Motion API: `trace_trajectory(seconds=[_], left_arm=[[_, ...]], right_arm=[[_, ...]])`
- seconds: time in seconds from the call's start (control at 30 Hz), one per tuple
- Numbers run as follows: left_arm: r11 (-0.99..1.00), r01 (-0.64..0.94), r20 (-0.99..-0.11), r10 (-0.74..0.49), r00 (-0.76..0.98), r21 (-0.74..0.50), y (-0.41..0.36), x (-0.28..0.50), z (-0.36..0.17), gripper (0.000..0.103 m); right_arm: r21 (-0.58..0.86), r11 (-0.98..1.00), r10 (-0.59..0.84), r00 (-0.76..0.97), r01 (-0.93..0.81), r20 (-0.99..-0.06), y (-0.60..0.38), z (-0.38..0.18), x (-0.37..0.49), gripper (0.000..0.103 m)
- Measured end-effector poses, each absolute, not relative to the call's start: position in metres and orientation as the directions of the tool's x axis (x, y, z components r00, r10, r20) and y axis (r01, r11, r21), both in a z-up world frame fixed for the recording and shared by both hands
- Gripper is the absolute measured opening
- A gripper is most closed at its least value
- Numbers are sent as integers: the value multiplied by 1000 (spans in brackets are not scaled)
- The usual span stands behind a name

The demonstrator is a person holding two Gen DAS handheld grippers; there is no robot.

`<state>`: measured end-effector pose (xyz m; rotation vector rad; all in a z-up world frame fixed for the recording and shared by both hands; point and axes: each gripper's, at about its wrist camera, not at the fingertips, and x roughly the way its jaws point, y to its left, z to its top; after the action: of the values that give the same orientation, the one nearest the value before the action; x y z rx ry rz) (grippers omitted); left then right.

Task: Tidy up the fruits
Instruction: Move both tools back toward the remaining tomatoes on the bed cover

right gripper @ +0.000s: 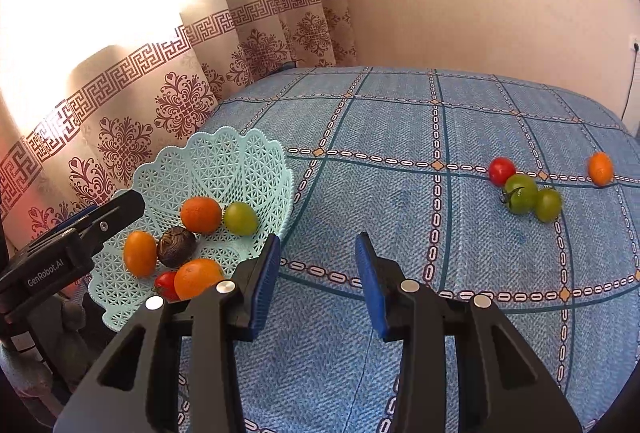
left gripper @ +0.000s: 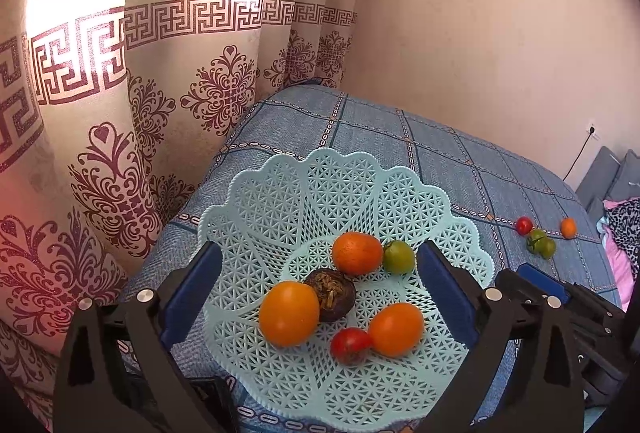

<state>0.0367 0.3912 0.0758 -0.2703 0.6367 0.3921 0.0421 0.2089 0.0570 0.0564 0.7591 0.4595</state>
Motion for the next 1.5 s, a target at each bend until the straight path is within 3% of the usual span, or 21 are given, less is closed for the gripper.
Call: trace_trajectory(seconds=[0.7,1.5], left_arm=[[914,-393,-636,246,731,-98,359,52,83,100],[971,-236,-657,162,736,-25,265,106,88,100]], right_arm=[[209,947,320,655,-244,-684,130,35,53,39],[176,981,188,675,-87,-713,35,21,110,39]])
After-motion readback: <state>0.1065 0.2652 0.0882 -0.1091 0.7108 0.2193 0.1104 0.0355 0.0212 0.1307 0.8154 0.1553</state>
